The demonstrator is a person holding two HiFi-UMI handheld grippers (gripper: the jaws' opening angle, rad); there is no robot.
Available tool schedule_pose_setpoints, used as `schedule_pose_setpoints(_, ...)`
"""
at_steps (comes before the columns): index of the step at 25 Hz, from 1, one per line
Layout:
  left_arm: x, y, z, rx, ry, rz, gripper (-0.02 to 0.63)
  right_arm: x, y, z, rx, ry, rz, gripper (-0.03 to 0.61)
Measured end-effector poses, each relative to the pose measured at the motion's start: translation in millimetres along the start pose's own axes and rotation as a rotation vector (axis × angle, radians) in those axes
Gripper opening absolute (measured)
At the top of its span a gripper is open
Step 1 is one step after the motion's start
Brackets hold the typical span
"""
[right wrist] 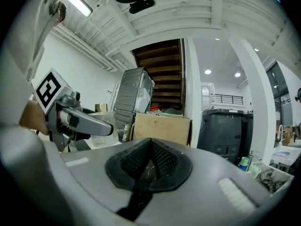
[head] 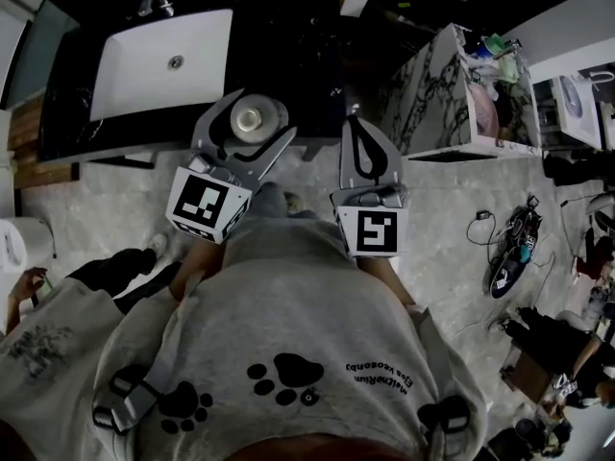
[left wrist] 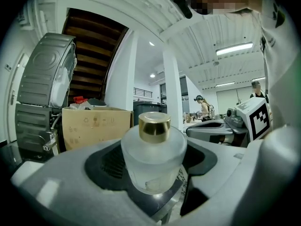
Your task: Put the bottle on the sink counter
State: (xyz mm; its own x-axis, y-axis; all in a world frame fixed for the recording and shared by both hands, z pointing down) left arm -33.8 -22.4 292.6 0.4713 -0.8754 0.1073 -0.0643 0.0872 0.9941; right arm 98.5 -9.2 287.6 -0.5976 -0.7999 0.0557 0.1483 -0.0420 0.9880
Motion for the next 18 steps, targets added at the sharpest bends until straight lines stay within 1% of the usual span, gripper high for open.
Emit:
schedule_pose_setpoints(5, 19, 5, 7, -0.007, 0.003, 0.014, 0.341, 10, 3, -12, 0.009, 0.008, 0.006, 0.002)
schedule_pose_setpoints(9, 38, 7, 16, -0.007, 0.025, 0.020, 0.341, 25, 7, -23, 0.011, 0.026, 0.011, 0.002)
schedule_pose_setpoints(12, 57, 6, 29, -0.003, 0.045, 0.022, 0.341, 46, 8, -33, 0.010, 0.041, 0.009, 0.002)
schedule_pose_setpoints(16, 86, 0, 53, 0.029, 0.067, 0.009, 0.341, 79, 6, -46, 0.006, 0.061, 0.006, 0.002)
schedule_pose_setpoints(18, 100, -1, 64, 0.029, 0.084, 0.011, 0.341, 95, 7, -52, 0.006, 0.074, 0.010, 0.002)
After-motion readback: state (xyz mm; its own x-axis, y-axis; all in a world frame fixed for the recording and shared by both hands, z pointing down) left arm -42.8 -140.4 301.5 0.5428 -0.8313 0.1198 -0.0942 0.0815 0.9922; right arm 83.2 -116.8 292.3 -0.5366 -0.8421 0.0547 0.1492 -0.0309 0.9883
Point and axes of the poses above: the fingertips, and each gripper's own axes: x forward along the fingers, z to its left, y out of its underside, the point moved 3 cm from there along -x, backward along the fingers, and after that the axes turned 9 degrees about -y, right-handed, at the moved point
